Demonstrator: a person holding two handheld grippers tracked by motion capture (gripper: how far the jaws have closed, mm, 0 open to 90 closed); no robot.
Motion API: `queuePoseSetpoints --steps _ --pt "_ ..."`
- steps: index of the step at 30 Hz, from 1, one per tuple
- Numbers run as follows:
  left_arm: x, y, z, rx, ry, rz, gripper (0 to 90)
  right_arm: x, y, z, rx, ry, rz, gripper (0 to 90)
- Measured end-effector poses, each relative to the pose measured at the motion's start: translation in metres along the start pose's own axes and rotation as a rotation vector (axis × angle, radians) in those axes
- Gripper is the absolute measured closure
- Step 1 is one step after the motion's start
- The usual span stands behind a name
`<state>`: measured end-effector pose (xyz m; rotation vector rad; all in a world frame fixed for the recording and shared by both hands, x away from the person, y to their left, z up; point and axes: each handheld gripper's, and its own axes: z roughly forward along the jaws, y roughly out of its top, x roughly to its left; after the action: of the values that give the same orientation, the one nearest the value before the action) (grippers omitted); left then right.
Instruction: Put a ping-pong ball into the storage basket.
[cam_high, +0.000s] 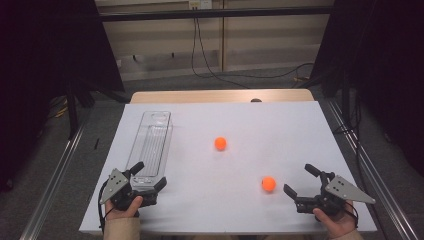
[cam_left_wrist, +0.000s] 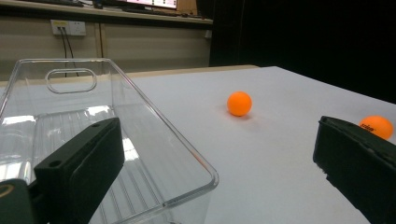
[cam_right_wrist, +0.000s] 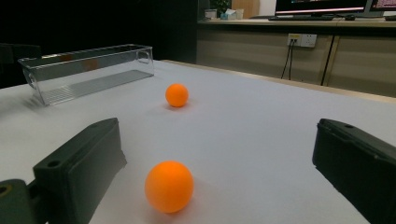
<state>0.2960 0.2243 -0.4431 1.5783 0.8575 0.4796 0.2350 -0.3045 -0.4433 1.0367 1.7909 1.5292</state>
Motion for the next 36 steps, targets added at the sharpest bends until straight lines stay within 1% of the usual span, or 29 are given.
queuePoseSetpoints --steps 3,4,9,12,13,15,16,21,23,24,30,32,35,36 --pt "-0.001 0.0 0.001 -0.001 -0.005 0.004 1.9 0.0 0.0 0.0 -0.002 -0.001 0.003 0.9" --pt "-0.002 0.0 0.001 -0.002 -0.005 -0.001 1.9 0.0 0.0 0.0 -0.002 -0.004 0.002 1.0" --pt "-0.003 0.001 0.002 0.007 -0.016 0.006 1.9 -0.001 0.0 0.0 -0.001 -0.004 -0.002 1.0" --pt "-0.005 0.001 0.004 0.006 -0.027 -0.009 1.8 -0.001 0.0 0.0 -0.002 -0.004 0.002 1.1" --pt "-0.005 0.002 0.004 0.014 -0.033 -0.002 1.9 -0.001 0.0 0.0 -0.002 -0.004 0.004 1.1" --pt "-0.006 0.001 0.005 0.01 -0.045 -0.022 1.8 -0.001 0.0 0.0 -0.003 -0.004 0.004 1.2" --pt "-0.006 0.002 0.006 0.012 -0.048 -0.025 1.8 -0.001 0.0 0.0 -0.001 -0.003 0.0 1.2" --pt "-0.01 0.003 0.011 0.021 -0.073 -0.018 1.6 -0.001 0.0 0.0 0.0 0.0 -0.002 1.2" --pt "-0.012 0.004 0.012 0.022 -0.077 -0.024 1.6 -0.001 0.0 0.0 0.001 0.0 -0.002 1.2" --pt "-0.013 0.004 0.013 0.018 -0.078 -0.035 1.6 -0.001 0.0 0.0 0.0 0.0 -0.001 1.2" --pt "-0.019 0.006 0.02 0.037 -0.095 -0.035 1.5 -0.001 0.0 0.0 0.0 0.001 0.001 1.3" --pt "-0.021 0.006 0.022 0.038 -0.1 -0.043 1.5 -0.002 0.0 0.0 0.0 0.001 -0.002 1.4" --pt "-0.023 0.007 0.026 0.044 -0.109 -0.039 1.5 -0.002 0.0 0.0 -0.001 0.0 0.0 1.4" --pt "-0.025 0.007 0.027 0.042 -0.113 -0.047 1.5 -0.002 0.0 0.0 -0.002 -0.001 -0.001 1.4"
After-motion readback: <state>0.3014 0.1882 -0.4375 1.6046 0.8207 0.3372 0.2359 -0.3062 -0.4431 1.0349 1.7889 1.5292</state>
